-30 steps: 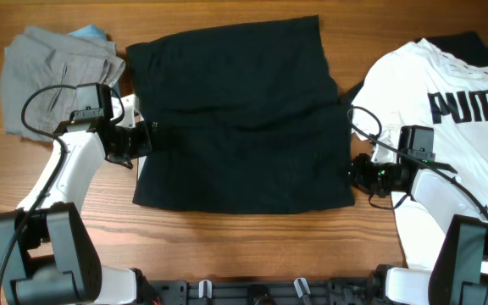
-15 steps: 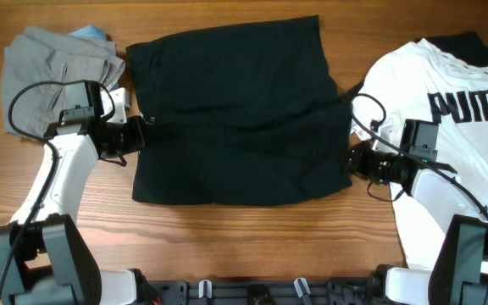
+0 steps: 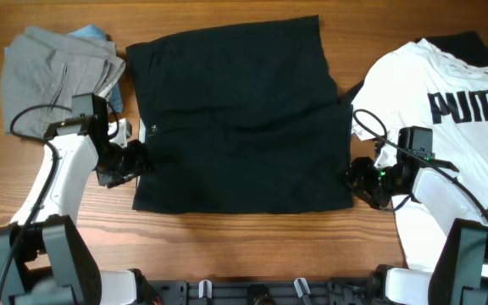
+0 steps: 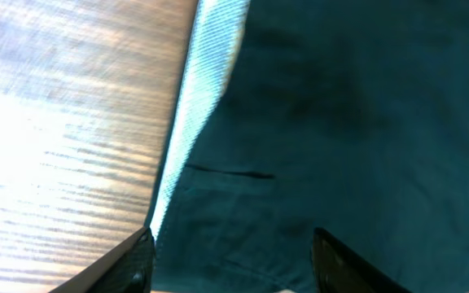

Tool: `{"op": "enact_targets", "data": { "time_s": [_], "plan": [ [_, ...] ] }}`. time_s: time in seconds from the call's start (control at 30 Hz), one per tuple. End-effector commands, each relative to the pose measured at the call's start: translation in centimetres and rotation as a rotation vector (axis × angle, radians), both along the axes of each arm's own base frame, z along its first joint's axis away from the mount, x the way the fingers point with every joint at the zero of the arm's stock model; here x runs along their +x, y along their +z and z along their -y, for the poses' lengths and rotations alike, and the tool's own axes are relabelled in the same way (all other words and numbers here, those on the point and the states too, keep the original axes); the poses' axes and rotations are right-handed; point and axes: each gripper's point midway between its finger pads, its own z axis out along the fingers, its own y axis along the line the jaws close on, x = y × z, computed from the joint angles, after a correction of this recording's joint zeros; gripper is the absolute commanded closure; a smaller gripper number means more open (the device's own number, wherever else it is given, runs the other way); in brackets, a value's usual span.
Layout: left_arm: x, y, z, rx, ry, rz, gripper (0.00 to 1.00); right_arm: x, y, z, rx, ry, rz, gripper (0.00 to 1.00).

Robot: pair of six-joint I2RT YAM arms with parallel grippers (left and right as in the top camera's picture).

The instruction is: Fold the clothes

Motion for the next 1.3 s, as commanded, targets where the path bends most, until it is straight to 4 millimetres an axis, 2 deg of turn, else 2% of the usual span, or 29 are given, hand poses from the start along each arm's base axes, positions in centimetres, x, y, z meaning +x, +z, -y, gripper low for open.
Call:
{"op": "enact_targets", "data": {
  "time_s": [0.0, 0.1, 0.2, 0.27, 0.3, 0.4, 0.47, 0.53, 0.57, 0.63, 0.73, 0.8, 0.83, 0.87, 0.9, 0.93, 0.97, 1.07, 1.13, 1.23, 1.27],
  "plan": [
    [-1.8, -1.2, -0.8, 0.026, 0.175, -0.069, 0.4, -0.8, -0.4, 1.1, -0.067, -0.029, -0.028, 0.43],
    [-3.4, -2.6, -0.2, 0.002, 0.209, -0.113, 0.42, -1.1, 0.9, 0.9, -0.062, -0.029, -0.004, 0.4],
    [-3.7, -4.0, 0.5, -0.038, 0.225, -0.1, 0.58, -1.8, 2.1, 0.8, -0.065, -0.03, 0.009, 0.37],
    [-3.5, -4.5, 1.3, -0.083, 0.224, -0.075, 0.89, -2.5, 2.7, 0.6, -0.063, -0.036, -0.004, 0.34],
    [-3.5, -4.6, 1.3, -0.083, 0.223, -0.073, 0.96, -3.1, 2.8, 0.6, -0.062, -0.042, -0.025, 0.32],
    [-3.3, -4.2, 1.0, -0.083, 0.234, -0.073, 0.96, -5.5, 1.9, 0.9, -0.085, -0.104, -0.16, 0.28],
    [-3.0, -3.0, 0.5, -0.083, 0.243, -0.08, 0.96, -6.6, 0.8, 0.8, -0.082, -0.121, -0.205, 0.35],
    [-2.5, -1.7, 0.2, -0.08, 0.225, -0.063, 0.96, -6.3, -0.1, 0.7, -0.075, -0.129, -0.186, 0.4],
    [-2.2, -1.0, 0.1, -0.076, 0.225, -0.052, 0.96, -5.7, -0.3, 0.4, -0.055, -0.129, -0.161, 0.42],
    [-1.8, 0.1, 0.0, -0.074, 0.224, -0.031, 0.96, -4.5, -0.4, -0.3, -0.002, -0.124, -0.103, 0.58],
    [-1.5, 1.4, 0.0, -0.071, 0.223, 0.007, 0.96, -2.8, -0.5, 0.0, -0.001, -0.169, -0.055, 0.65],
    [-1.5, 2.1, -0.1, -0.068, 0.222, 0.032, 0.96, -1.6, 0.2, -0.7, 0.056, -0.154, 0.002, 0.83],
    [-1.5, 2.4, 0.0, -0.067, 0.221, 0.042, 0.96, -1.4, 0.5, -1.3, 0.093, -0.145, 0.013, 0.88],
    [-1.5, 2.9, -0.1, -0.065, 0.221, 0.06, 0.96, -1.6, 0.5, -1.4, 0.1, -0.144, 0.005, 0.86],
    [-1.4, 3.1, -0.1, -0.063, 0.22, 0.072, 0.96, -2.1, 0.4, -1.5, 0.1, -0.146, -0.019, 0.64],
    [-1.4, 3.2, -0.1, -0.063, 0.22, 0.078, 0.96, -3.0, 0.2, -1.5, 0.095, -0.149, -0.061, 0.38],
    [-1.4, 3.3, -0.1, -0.063, 0.22, 0.079, 0.96, -3.9, 0.0, -1.5, 0.089, -0.152, -0.101, 0.33],
    [-1.4, 3.2, -0.1, -0.063, 0.22, 0.078, 0.96, -6.1, -0.5, -1.4, 0.06, -0.158, -0.201, 0.28],
    [-1.4, 3.2, -0.1, -0.059, 0.22, 0.078, 0.96, -6.0, -0.5, -1.3, 0.06, -0.165, -0.2, 0.28],
    [-1.4, 3.2, -0.2, -0.056, 0.221, 0.078, 0.96, -5.5, -0.4, -1.8, 0.075, -0.17, -0.186, 0.36],
    [-1.4, 3.2, -0.2, -0.056, 0.221, 0.078, 0.96, -5.6, -0.4, -2.1, 0.078, -0.157, -0.188, 0.36]
  ]
}}
